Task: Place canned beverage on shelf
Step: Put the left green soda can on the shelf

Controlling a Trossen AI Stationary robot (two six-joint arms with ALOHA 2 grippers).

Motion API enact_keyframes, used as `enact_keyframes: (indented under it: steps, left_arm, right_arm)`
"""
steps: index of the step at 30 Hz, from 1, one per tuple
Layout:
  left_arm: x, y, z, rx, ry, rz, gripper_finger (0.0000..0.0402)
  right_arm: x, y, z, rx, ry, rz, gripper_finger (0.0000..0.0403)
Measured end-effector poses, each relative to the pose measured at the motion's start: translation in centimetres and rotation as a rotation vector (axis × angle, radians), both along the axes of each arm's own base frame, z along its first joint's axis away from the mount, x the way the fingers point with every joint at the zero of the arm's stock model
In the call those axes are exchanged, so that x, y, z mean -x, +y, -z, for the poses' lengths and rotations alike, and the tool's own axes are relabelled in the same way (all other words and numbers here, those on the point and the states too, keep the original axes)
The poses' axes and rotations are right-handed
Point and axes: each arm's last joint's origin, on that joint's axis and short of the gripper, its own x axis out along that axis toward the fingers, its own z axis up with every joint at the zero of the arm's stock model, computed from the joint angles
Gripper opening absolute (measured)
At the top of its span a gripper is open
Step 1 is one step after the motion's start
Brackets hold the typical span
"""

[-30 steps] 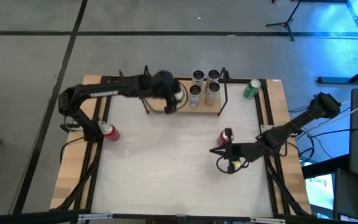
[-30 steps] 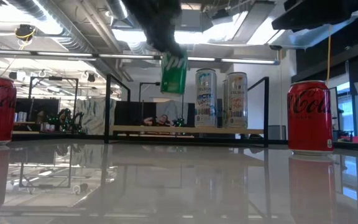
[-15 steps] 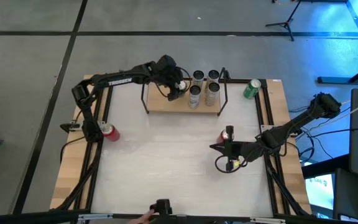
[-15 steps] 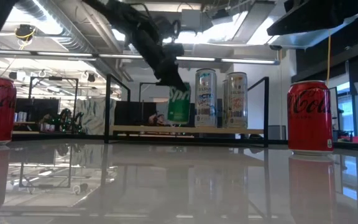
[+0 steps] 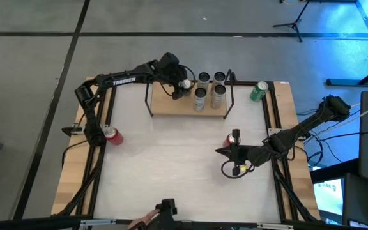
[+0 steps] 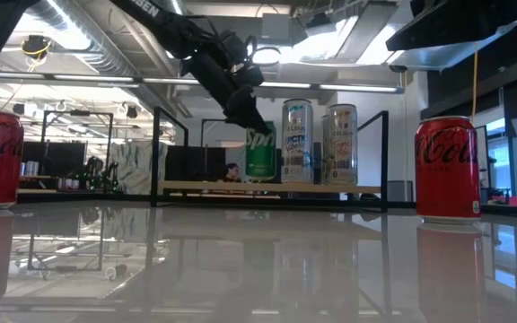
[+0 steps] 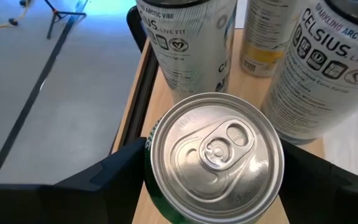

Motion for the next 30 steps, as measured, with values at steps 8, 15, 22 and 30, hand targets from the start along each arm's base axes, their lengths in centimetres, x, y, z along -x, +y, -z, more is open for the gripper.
enact_keyframes:
  steps: [8, 15, 22, 30]
  left_arm:
    - [0.6, 0.9, 0.2, 0.078, -0.041, 0.027, 0.0284]
    - [1.2, 2.2, 0.8, 0.120, -0.045, -0.046, 0.0284]
    - [0.7, 1.7, 1.1, 0.113, -0.032, -0.040, 0.0287]
    - [0.0, 1.2, 0.8, 0.068, -0.049, -0.010, 0.0325]
  right_arm:
    - [0.0, 0.0, 0.0, -0.001, -0.002, 0.001, 0.0005]
    - [0.0, 0.0, 0.0, 0.006, -0.006, 0.007, 0.0005]
    - [0.0, 0.0, 0.0, 0.014, -0.005, 0.005, 0.0005]
    - [0.0, 0.0, 0.0, 0.015, -0.004, 0.006, 0.0005]
